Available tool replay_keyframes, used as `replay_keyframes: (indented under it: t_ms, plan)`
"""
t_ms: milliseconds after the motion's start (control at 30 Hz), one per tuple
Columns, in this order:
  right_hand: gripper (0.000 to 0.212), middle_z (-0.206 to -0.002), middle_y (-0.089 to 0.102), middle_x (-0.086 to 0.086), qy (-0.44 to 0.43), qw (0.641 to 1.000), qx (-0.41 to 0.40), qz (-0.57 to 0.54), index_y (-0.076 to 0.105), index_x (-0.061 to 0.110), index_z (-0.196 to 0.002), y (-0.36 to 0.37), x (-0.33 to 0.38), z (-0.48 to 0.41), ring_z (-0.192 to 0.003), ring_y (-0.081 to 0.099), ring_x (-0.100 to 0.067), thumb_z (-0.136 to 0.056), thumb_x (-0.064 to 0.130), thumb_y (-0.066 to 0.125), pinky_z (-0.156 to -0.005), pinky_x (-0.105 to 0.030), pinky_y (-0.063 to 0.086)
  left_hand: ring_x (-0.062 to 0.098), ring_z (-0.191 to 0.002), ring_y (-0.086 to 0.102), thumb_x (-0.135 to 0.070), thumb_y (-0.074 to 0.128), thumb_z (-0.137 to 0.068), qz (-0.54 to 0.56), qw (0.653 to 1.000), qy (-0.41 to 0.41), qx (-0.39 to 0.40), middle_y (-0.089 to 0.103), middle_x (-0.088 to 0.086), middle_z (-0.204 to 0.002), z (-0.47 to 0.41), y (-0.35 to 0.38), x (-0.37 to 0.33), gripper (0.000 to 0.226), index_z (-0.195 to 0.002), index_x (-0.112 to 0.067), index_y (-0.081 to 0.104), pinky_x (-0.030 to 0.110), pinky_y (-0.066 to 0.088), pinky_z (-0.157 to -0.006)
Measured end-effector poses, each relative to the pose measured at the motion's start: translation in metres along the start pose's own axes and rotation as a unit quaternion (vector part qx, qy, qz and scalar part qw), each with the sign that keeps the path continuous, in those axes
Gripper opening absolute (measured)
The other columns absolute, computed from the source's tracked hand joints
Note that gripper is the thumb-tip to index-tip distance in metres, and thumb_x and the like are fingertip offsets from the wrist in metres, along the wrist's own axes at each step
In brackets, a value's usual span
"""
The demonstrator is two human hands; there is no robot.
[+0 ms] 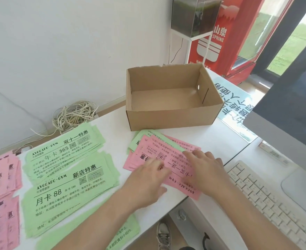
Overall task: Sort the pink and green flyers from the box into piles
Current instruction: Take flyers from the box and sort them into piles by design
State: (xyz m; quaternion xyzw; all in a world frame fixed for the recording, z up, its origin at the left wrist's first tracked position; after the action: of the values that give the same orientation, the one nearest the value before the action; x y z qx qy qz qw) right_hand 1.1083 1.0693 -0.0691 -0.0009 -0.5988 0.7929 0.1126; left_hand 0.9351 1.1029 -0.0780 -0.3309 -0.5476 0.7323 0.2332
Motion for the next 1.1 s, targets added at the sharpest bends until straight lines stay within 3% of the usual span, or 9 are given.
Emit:
replay_keyframes:
  t_ms: [200,300,400,467,567,600,733,867,1100]
  plan:
    - [0.043,-0.115,0.061,0.002,0.052,0.975,0.01,-0.217,0.046,0.033,-0.134,-0.001,-0.001,0.008,-0.101,0.062,-0.018,-0.092,0.024,0.053,-0.079,-0.031,0.048,0.029,-0.146,0.005,-0.06,0.056,-0.082,-0.047,0.998,-0.012,0.042,0.001,0.007,-0.16,-0.002,0.023,-0.038,0.093,-0.149,-0.021,0.004,0.057,0.015,-0.113]
    - [0.034,-0.093,0.07,0.002,0.094,0.912,0.026,-0.398,0.056,0.034,-0.117,-0.01,-0.01,0.019,-0.078,0.069,-0.013,-0.089,0.015,0.059,-0.07,-0.031,0.055,0.027,-0.142,0.023,-0.048,0.051,-0.085,-0.021,0.999,0.023,-0.026,0.02,0.008,-0.157,0.007,0.016,-0.038,0.076,-0.147,-0.02,0.018,0.05,0.027,-0.112]
    - [0.034,-0.084,0.071,-0.002,0.112,0.843,-0.024,-0.526,0.058,0.03,-0.113,-0.023,-0.016,0.036,-0.07,0.071,-0.013,-0.09,0.005,0.06,-0.067,-0.033,0.057,0.018,-0.123,0.045,-0.028,0.051,-0.082,0.108,0.973,0.027,-0.202,0.048,0.001,-0.136,0.028,0.007,-0.033,0.049,-0.13,-0.022,0.044,0.032,0.038,-0.105]
    - [0.036,-0.083,0.07,-0.002,0.122,0.8,-0.085,-0.581,0.056,0.031,-0.114,-0.03,-0.015,0.05,-0.066,0.07,-0.009,-0.091,0.004,0.06,-0.055,-0.022,0.052,0.001,-0.115,0.046,-0.022,0.044,-0.092,0.286,0.917,-0.101,-0.258,0.051,-0.012,-0.127,0.041,-0.012,-0.02,0.034,-0.124,-0.031,0.048,0.017,0.035,-0.101]
    - [0.041,-0.079,0.068,0.0,0.137,0.77,-0.162,-0.601,0.052,0.035,-0.117,-0.027,0.003,0.072,-0.067,0.071,-0.011,-0.09,0.005,0.062,-0.051,-0.021,0.051,0.007,-0.093,0.066,-0.039,0.05,-0.095,0.639,0.727,-0.231,-0.101,0.069,-0.009,-0.1,0.048,-0.021,-0.017,0.022,-0.117,-0.034,0.052,0.035,0.054,-0.089]
    - [0.042,-0.076,0.067,0.0,0.133,0.769,-0.175,-0.601,0.051,0.036,-0.117,-0.023,0.014,0.08,-0.068,0.071,-0.013,-0.089,0.006,0.063,-0.052,-0.026,0.054,0.01,-0.088,0.068,-0.039,0.057,-0.091,0.661,0.712,-0.228,-0.068,0.071,-0.009,-0.096,0.049,-0.024,-0.02,0.028,-0.117,-0.032,0.052,0.038,0.057,-0.083]
    - [0.041,-0.074,0.066,0.002,0.107,0.819,-0.184,-0.533,0.047,0.044,-0.119,0.009,0.05,0.108,-0.064,0.069,-0.015,-0.088,0.026,0.067,-0.058,-0.041,0.058,0.007,-0.084,0.067,-0.023,0.076,-0.079,0.505,0.821,-0.242,-0.109,0.064,-0.011,-0.098,0.058,-0.024,-0.019,0.056,-0.124,-0.037,0.046,0.034,0.056,-0.078]
    - [0.04,-0.072,0.064,0.012,0.062,0.908,-0.135,-0.392,0.041,0.046,-0.127,0.034,0.067,0.127,-0.064,0.062,-0.003,-0.091,0.042,0.057,-0.065,-0.03,0.052,0.014,-0.099,0.063,-0.02,0.07,-0.081,0.341,0.901,-0.247,-0.105,0.065,-0.003,-0.114,0.061,-0.028,0.01,0.064,-0.133,-0.038,0.039,0.029,0.047,-0.086]
    - [0.038,-0.108,0.058,0.019,0.069,0.953,-0.159,-0.247,0.049,0.032,-0.13,0.015,0.044,0.121,-0.096,0.055,-0.003,-0.093,0.023,0.052,-0.078,-0.025,0.045,0.021,-0.101,0.062,-0.014,0.063,-0.087,0.173,0.952,-0.223,-0.122,0.068,0.0,-0.113,0.042,-0.042,0.052,0.033,-0.117,-0.026,0.062,0.027,0.044,-0.081]
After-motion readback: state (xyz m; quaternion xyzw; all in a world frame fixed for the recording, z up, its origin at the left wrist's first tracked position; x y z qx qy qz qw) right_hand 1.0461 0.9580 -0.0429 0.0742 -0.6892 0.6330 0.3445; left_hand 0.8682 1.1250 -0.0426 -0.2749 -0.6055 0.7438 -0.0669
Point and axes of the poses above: each hand's wrist, its own z-axis away from the middle knuckle, its own y-axis out of the palm, x = y × z, the point moved 3 cm from there along -z, towards the middle knuckle
